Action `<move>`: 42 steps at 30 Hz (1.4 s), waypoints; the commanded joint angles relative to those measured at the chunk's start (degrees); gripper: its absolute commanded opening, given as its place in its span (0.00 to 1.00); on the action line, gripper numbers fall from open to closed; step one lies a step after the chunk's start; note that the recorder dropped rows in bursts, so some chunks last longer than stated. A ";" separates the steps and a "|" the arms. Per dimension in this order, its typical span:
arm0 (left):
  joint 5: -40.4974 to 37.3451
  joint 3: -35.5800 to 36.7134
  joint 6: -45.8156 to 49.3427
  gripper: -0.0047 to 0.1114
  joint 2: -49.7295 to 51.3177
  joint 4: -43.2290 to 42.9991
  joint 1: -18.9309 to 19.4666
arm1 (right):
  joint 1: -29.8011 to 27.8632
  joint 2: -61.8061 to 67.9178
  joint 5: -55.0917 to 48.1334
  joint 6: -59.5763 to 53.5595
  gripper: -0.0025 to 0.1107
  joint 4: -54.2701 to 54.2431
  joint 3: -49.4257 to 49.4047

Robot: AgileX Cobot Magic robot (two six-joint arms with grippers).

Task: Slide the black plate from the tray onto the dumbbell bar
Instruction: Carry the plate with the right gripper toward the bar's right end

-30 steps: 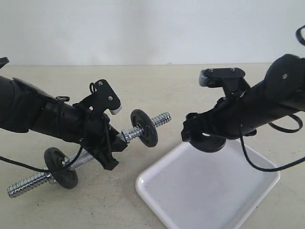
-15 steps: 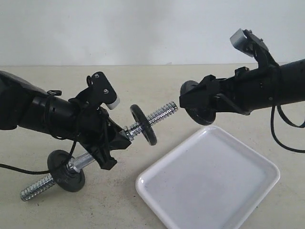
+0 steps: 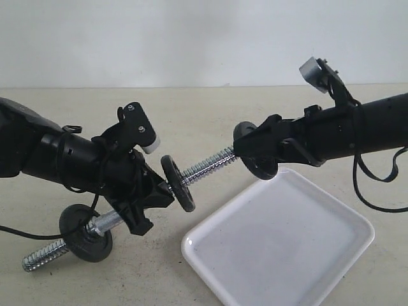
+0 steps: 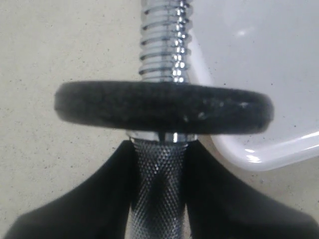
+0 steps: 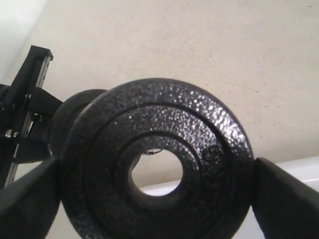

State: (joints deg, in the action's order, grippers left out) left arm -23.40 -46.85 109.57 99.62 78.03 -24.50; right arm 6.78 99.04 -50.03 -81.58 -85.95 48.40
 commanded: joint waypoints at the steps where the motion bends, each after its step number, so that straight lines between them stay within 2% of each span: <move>1: -3.61 -1.28 -0.71 0.08 -2.81 3.16 -0.09 | -2.07 1.18 -6.53 -2.79 0.02 -5.11 0.28; 13: -3.86 -1.28 -0.71 0.08 -2.81 3.16 -0.09 | -4.50 9.33 -19.93 -8.38 0.02 -8.99 1.66; 25: -3.86 -1.28 -0.71 0.08 -2.81 3.16 -0.09 | -4.50 13.79 -19.93 -7.80 0.02 -9.25 7.18; 42: -3.41 -1.28 -0.71 0.08 -2.81 3.16 -0.09 | -4.50 13.79 -19.93 -2.77 0.02 -6.77 7.19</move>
State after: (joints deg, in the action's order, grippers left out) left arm -23.77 -46.85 109.57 99.62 77.83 -24.50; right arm 2.71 113.58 -65.73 -84.65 -91.66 55.02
